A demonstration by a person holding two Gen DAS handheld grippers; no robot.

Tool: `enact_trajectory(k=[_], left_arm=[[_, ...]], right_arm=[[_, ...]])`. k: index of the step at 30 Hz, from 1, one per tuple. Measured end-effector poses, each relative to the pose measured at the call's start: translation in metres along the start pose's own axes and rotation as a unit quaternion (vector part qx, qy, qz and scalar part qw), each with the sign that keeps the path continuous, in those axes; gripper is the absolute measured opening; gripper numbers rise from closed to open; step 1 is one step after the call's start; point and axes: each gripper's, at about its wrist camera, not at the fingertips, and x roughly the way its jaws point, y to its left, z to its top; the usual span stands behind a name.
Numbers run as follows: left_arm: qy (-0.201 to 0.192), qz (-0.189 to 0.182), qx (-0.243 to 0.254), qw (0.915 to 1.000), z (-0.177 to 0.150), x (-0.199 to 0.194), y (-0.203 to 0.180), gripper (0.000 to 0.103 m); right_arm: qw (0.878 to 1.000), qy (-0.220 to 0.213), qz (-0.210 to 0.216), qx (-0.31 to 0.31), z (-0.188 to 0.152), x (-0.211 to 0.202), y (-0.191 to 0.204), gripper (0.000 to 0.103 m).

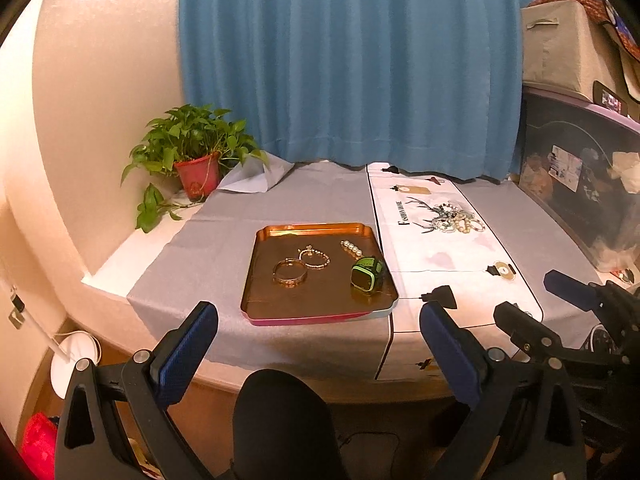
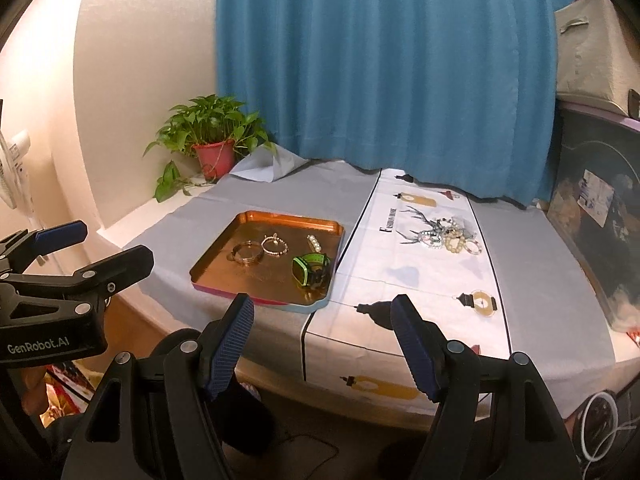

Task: Organize jewelry
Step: 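Move both tools back toward the jewelry on the runner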

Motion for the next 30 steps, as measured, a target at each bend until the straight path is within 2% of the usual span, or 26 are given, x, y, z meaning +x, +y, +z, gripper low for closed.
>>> enact_trajectory(k=[11, 20, 24, 30], left_arm=[[0.002, 0.001, 0.013, 0.9999, 0.0, -0.002, -0.008, 0.1], [0.029, -0.005, 0.028, 0.9992, 0.002, 0.023, -0.021, 0.1], [0.056, -0.016, 0.032, 0.9978, 0.008, 0.047, -0.033, 0.1], [0.083, -0.039, 0.041, 0.9949, 0.03, 0.089, -0.061, 0.1]], right_arm=[[1.0, 0.002, 0.0, 0.012, -0.004, 0.0, -0.008, 0.072], [0.999, 0.02, -0.001, 0.028, -0.013, 0.016, -0.025, 0.072], [0.999, 0.028, -0.013, 0.045, -0.016, 0.027, -0.046, 0.072], [0.994, 0.043, -0.055, 0.085, -0.02, 0.052, -0.11, 0.072]])
